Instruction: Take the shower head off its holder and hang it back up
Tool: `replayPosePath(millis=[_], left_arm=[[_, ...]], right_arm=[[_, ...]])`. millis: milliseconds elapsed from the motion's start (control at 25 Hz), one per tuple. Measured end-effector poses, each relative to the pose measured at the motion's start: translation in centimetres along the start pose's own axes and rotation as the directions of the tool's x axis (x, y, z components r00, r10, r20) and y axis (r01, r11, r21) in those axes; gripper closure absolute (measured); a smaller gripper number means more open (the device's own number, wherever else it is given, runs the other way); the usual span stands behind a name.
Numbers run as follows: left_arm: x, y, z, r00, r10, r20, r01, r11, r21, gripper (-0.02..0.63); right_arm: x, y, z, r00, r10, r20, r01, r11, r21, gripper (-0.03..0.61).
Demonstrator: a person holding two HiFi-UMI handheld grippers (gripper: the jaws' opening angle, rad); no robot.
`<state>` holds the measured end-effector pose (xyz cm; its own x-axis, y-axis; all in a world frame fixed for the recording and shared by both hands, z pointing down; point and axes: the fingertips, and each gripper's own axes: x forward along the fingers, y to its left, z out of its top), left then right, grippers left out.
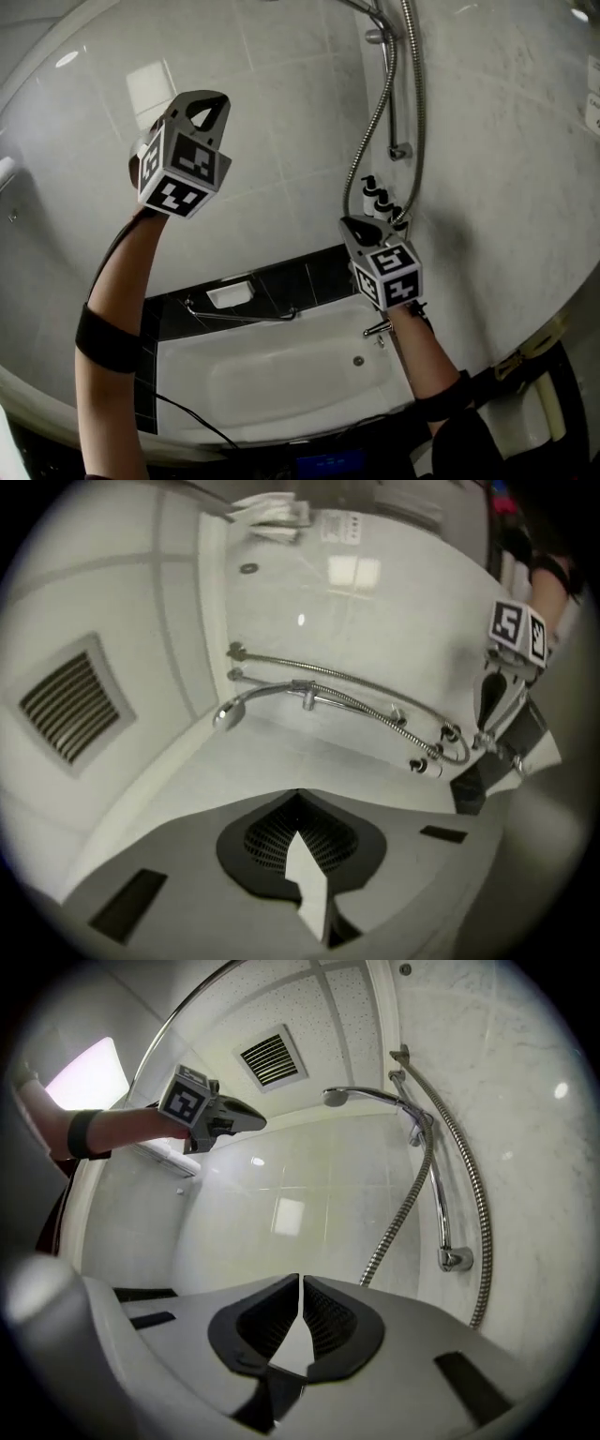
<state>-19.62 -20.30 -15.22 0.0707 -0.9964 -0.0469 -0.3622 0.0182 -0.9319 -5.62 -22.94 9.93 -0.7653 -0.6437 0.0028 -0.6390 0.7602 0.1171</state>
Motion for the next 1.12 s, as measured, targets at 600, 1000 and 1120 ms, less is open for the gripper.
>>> replayPosePath(millis=[600, 1000, 1120], left_arm=[[-12.0, -21.8, -20.8, 0.985, -0.081, -0.153, -0.069, 0.628, -0.775, 0.606], [-19.7, -35.3, -29.1, 0.944, -0.197, -0.266, -0.178, 0.376, -0.909, 0.607], [-21.9, -38.3, -30.6, 0.931, -0.215, -0.295, -0.216, 0.327, -0.920, 0.607]], right_arm=[[-0.2, 5.9, -12.6, 0.983, 0.076, -0.169, -0.073, 0.997, 0.026, 0.549], [-1.6, 8.1, -19.0, 0.970, 0.095, -0.223, -0.079, 0.994, 0.078, 0.549], [-2.2, 8.3, -20.6, 0.966, 0.090, -0.242, -0.069, 0.993, 0.095, 0.551]])
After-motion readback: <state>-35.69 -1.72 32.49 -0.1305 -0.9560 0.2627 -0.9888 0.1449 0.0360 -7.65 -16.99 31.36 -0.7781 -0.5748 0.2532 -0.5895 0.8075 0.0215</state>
